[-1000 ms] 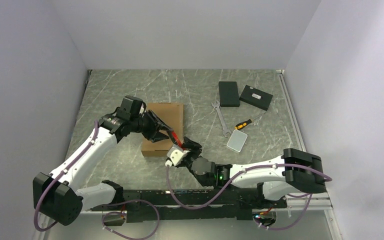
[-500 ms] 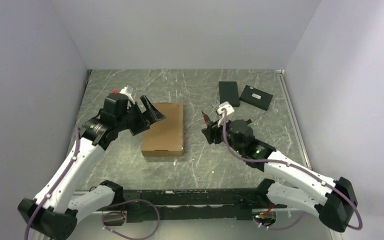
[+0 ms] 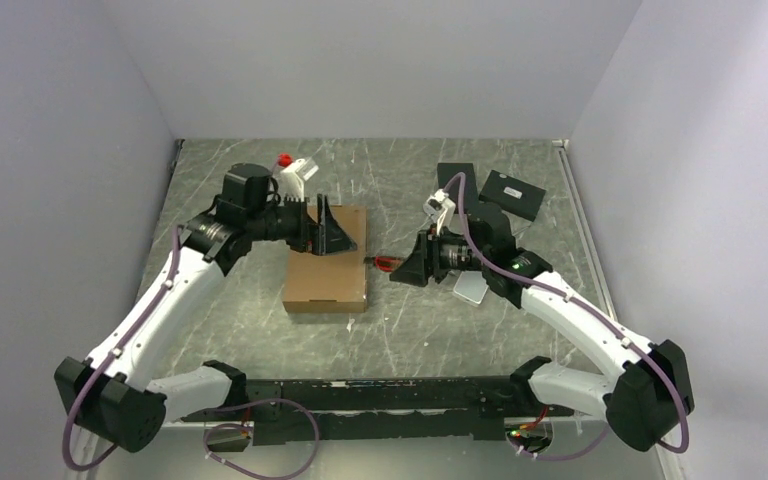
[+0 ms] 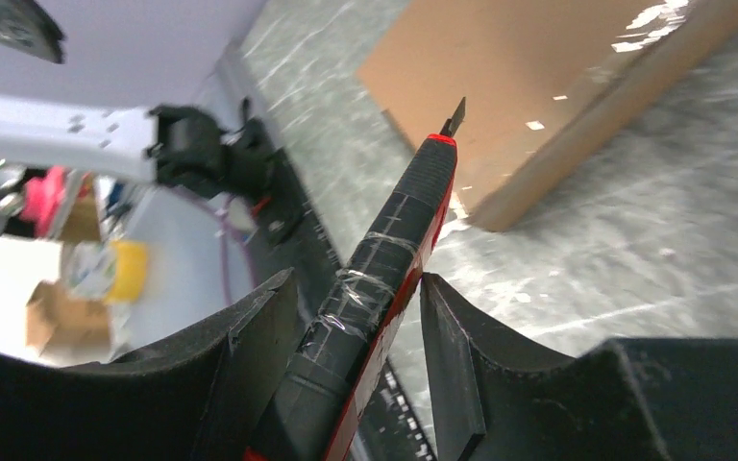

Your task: Unpack the express box

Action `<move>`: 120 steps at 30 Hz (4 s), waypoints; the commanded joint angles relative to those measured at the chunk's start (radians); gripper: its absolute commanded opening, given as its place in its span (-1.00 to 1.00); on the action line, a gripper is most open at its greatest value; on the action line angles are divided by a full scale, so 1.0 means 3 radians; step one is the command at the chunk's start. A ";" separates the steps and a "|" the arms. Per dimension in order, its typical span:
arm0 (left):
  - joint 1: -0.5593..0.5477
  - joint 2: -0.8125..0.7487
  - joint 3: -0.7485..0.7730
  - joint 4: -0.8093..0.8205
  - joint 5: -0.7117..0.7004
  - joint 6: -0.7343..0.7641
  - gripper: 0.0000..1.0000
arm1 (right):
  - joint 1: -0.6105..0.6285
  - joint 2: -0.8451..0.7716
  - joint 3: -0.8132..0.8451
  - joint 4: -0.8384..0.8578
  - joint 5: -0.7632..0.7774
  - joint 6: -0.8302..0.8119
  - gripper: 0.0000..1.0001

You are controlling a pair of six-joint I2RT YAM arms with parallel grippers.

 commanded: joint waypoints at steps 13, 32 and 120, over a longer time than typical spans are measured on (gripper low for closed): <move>-0.0684 0.0586 -0.0004 -0.0381 0.1873 0.1313 0.65 | 0.0204 0.0235 0.0215 0.0302 -0.1429 -0.0170 -1.00; -0.0457 -0.0046 -0.0371 0.0073 0.1258 0.1174 0.90 | 0.0534 0.0203 0.0215 0.0384 -0.1496 -0.0235 -1.00; -0.0483 -0.0237 -0.1107 0.2195 0.1241 -0.0545 -0.81 | 0.0954 -0.0427 -0.0578 0.2118 0.1476 0.1626 -1.00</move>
